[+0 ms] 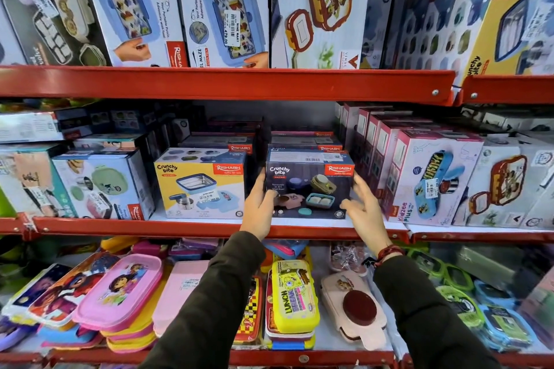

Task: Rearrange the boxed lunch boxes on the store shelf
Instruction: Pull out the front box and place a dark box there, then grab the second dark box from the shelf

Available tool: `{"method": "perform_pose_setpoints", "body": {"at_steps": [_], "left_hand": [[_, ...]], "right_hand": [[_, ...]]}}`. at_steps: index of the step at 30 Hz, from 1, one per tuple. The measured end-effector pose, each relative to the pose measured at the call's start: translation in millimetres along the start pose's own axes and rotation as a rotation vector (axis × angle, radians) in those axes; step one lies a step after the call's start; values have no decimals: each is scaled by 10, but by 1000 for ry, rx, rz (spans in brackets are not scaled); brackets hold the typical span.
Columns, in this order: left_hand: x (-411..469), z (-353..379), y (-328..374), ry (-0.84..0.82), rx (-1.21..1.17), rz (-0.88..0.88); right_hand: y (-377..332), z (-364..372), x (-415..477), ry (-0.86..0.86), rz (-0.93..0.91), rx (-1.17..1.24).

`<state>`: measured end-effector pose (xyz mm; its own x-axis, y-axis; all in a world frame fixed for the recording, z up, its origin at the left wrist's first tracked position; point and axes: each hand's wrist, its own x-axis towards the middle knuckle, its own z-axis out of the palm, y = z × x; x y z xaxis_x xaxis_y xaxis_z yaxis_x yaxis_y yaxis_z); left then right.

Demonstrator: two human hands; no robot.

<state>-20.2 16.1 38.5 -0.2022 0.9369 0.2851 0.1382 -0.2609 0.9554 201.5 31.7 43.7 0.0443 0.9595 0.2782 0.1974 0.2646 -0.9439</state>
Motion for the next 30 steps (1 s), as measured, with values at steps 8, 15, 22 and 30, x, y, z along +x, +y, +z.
{"method": "perform_pose_setpoints", "body": {"at_steps": [8,15,22,30], "left_hand": [[-243,83,-49,272,-67,110],[-336,-361,-185,465,-27,238],[-185,-1160,-276,489,140,156],[-121,-1768,-419,420,289,-59]], "right_hand": [[125,200,-255,328,-102,57],[41,1024,-595,166,-232,184],[-210,1766,-485,-92,-98,27],[-257,2124,-410,-96,-7,-212]]}}
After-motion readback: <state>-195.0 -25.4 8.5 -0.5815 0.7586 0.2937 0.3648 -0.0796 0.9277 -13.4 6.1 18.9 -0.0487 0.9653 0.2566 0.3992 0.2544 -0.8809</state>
